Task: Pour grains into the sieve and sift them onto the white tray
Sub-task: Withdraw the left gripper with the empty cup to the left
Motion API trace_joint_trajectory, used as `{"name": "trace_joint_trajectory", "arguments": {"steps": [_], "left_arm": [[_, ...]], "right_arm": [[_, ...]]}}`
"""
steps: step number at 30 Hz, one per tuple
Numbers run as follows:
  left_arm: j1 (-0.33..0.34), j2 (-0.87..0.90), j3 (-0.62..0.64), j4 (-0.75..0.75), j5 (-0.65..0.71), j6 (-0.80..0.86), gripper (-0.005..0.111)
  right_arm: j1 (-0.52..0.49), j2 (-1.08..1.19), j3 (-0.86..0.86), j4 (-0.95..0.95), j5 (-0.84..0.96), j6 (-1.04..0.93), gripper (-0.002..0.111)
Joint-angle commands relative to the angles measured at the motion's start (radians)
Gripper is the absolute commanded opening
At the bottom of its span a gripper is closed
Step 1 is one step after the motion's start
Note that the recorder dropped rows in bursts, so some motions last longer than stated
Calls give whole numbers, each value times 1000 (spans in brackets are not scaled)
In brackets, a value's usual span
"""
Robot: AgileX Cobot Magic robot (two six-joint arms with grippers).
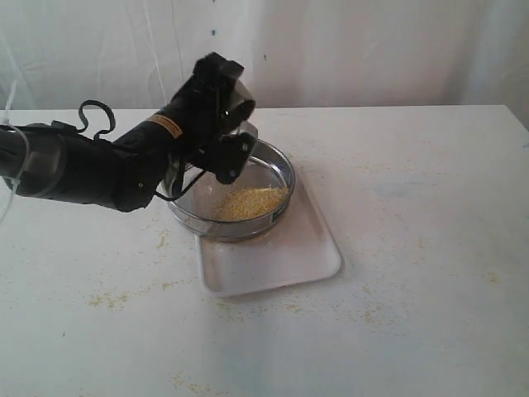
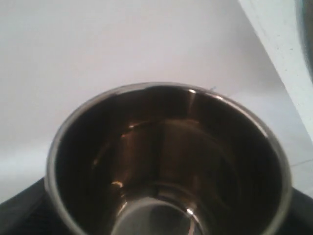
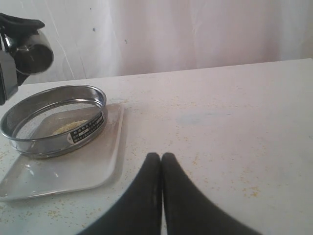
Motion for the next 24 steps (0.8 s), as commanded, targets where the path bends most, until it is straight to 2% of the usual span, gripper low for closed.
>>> {"name": "trace_joint_trajectory", "arguments": {"steps": [1, 4, 9, 14, 17, 24], "left_arm": [[1, -104, 66, -235, -99, -250, 0], [13, -190, 156, -346, -104, -454, 0], [54, -341, 361, -526, -123, -911, 0], [113, -433, 577, -560, -76, -1402, 0], [131, -440, 679, -558, -86, -1481, 0], [186, -439, 787, -499, -79, -1570, 0]], "right_arm": [[-6, -3, 6, -1, 2, 1, 0], [-6, -3, 6, -1, 0, 1, 0], [-6, -3, 6, -1, 0, 1, 0], [-6, -3, 6, -1, 0, 1, 0], [-6, -3, 6, -1, 2, 1, 0], [-6, -3, 6, -1, 2, 1, 0]]}}
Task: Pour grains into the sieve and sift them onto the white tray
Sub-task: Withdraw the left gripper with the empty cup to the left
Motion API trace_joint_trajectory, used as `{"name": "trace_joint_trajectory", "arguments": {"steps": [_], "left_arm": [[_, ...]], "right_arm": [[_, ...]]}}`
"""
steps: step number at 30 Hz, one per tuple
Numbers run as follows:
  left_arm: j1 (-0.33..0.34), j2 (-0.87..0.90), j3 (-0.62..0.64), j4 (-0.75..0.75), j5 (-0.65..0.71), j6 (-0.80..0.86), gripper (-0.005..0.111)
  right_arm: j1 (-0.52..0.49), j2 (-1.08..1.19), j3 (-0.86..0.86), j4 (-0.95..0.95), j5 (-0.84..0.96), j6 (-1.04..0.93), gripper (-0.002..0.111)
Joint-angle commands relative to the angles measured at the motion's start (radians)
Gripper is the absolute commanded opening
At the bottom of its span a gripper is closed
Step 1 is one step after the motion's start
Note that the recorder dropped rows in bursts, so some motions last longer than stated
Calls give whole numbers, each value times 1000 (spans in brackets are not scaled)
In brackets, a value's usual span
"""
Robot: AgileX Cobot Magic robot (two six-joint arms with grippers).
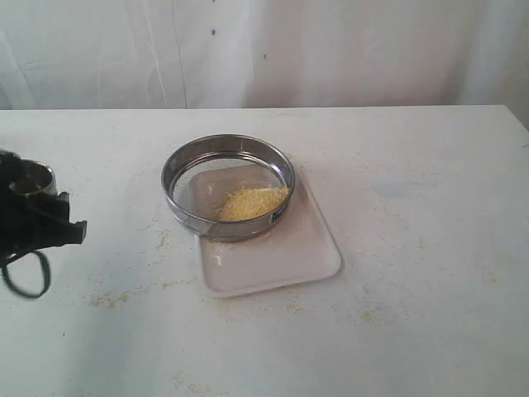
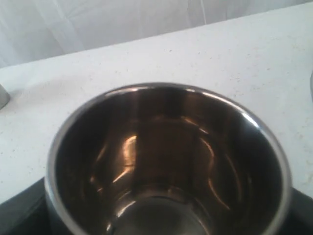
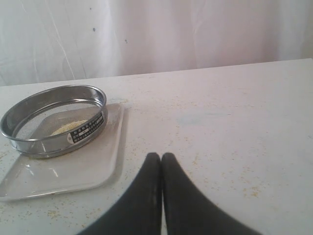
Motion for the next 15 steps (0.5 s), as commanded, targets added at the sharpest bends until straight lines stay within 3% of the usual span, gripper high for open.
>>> {"name": "trace_joint_trajectory", "arguments": {"steps": [1, 8, 15], "left_arm": [[44, -11, 53, 60, -12, -107, 0], [87, 39, 112, 105, -54, -251, 0], [92, 151, 106, 132, -182, -259, 0]], "right_arm": [[-6, -3, 6, -1, 2, 1, 0], [-6, -3, 6, -1, 2, 1, 0], [-6, -3, 6, -1, 2, 1, 0]]}}
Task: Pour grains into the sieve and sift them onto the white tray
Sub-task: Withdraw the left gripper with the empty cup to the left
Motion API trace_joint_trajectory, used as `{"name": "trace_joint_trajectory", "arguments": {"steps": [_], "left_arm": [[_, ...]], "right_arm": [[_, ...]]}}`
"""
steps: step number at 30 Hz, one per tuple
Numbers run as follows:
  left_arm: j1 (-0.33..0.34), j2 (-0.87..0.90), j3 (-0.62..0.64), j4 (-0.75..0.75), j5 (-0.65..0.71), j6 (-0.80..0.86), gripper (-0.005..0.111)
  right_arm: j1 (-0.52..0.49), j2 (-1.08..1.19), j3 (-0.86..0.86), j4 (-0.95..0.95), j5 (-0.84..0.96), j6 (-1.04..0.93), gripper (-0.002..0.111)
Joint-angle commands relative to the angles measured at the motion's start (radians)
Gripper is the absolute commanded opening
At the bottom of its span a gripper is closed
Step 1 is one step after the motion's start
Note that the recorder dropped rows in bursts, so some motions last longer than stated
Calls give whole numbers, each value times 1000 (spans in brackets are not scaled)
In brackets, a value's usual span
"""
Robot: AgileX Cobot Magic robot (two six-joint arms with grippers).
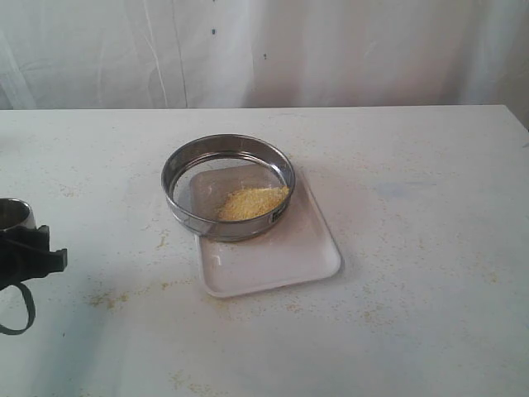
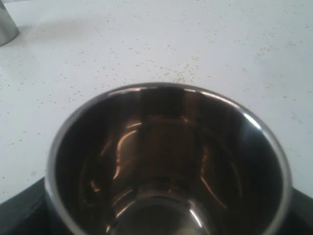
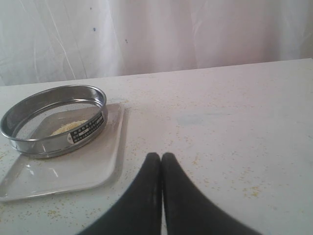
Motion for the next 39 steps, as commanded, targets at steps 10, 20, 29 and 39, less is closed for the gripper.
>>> {"name": "trace_joint_trajectory", "arguments": {"steps": [10, 20, 29, 39], "left_arm": [[57, 214, -102, 114, -124, -64, 0], [57, 314, -141, 116, -132, -64, 0], [57, 319, -143, 118, -142, -128, 54], [57, 319, -115, 153, -142, -142, 65]], "right_arm": [[-6, -3, 6, -1, 2, 20, 0], [-6, -3, 6, -1, 2, 22, 0], [-6, -3, 6, -1, 2, 22, 0], [-6, -3, 6, -1, 2, 22, 0]]}}
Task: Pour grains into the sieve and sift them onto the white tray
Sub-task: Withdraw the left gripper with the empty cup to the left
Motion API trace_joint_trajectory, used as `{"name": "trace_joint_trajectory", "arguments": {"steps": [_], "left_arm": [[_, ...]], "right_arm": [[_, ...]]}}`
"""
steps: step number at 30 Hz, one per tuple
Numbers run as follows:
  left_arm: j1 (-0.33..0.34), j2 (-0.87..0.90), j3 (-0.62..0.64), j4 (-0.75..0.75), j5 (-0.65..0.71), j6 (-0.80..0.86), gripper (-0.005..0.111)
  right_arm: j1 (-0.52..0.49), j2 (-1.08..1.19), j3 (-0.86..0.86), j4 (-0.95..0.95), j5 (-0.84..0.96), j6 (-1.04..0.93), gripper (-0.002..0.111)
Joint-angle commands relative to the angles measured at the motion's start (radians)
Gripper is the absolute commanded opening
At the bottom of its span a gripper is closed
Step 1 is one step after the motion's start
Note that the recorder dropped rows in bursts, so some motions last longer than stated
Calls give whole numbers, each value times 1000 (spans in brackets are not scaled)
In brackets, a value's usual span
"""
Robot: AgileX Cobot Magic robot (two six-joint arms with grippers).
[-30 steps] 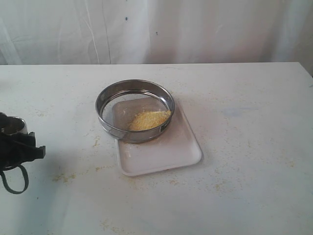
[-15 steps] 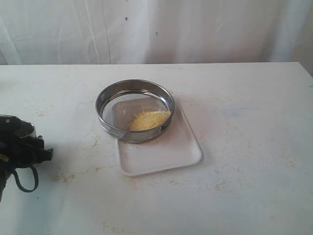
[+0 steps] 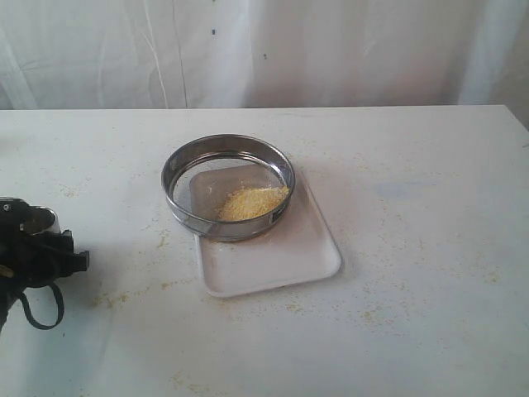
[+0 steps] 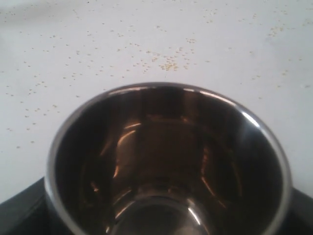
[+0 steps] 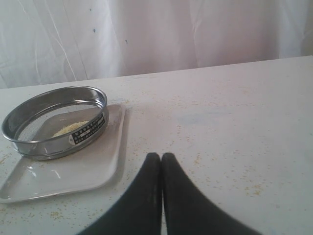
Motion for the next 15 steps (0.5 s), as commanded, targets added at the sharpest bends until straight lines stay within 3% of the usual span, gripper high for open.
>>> {"name": "trace_joint_trajectory", "arguments": {"steps": [1, 3, 5, 8, 15], "left_arm": [[3, 3, 12, 10, 12, -10, 66], [3, 3, 12, 11, 12, -10, 71], [3, 3, 12, 11, 12, -10, 85], [3, 3, 12, 11, 12, -26, 97], [1, -26, 36, 10, 12, -37, 101]], "right_arm": [[-6, -3, 6, -1, 2, 5, 0], [-6, -3, 6, -1, 2, 5, 0], [-6, -3, 6, -1, 2, 5, 0], [-6, -3, 6, -1, 2, 5, 0], [-6, -3, 6, -1, 2, 5, 0]]}}
